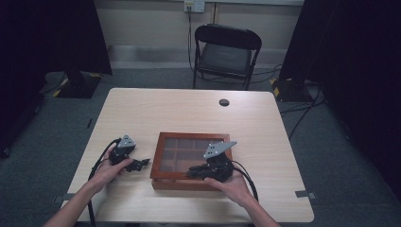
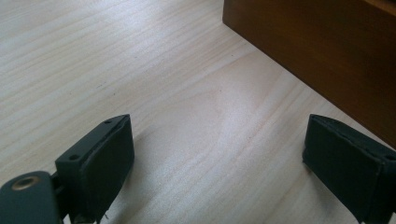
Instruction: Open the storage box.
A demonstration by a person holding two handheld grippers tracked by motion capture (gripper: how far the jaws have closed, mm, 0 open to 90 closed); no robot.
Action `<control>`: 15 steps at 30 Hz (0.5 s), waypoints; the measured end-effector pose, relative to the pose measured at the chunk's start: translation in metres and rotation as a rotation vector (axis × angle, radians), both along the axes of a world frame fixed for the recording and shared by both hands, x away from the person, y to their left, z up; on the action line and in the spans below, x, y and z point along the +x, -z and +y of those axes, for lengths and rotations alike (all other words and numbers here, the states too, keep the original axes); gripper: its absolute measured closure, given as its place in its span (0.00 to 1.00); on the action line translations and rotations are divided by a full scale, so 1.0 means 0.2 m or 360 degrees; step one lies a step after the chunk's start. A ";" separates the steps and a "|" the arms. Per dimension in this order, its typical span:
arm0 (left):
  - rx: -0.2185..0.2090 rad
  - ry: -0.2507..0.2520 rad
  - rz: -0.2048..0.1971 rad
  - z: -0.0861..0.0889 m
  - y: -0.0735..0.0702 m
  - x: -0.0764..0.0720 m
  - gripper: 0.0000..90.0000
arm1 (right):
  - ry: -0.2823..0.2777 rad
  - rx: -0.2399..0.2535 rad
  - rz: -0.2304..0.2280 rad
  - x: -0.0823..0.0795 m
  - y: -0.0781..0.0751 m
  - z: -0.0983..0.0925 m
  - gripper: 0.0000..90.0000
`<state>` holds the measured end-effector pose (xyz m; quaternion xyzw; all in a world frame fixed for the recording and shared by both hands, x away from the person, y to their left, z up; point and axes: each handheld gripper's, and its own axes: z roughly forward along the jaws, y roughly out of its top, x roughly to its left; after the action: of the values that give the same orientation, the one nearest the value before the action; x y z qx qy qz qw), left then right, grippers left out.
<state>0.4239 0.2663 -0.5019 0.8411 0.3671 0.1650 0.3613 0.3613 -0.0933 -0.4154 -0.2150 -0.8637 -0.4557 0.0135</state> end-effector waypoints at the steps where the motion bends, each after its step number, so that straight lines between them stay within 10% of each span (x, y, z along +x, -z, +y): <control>1: 0.0000 0.0000 0.0000 0.00 0.00 0.00 0.09 | -0.0002 0.0005 0.0002 0.00 -0.01 0.00 0.91; 15: 0.0002 0.0002 0.0000 0.00 0.00 0.00 0.09 | -0.0008 0.0012 0.0003 0.03 -0.09 0.00 0.91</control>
<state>0.4239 0.2664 -0.5019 0.8416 0.3665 0.1650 0.3607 0.3669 -0.0938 -0.3974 -0.2133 -0.8624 -0.4587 0.0162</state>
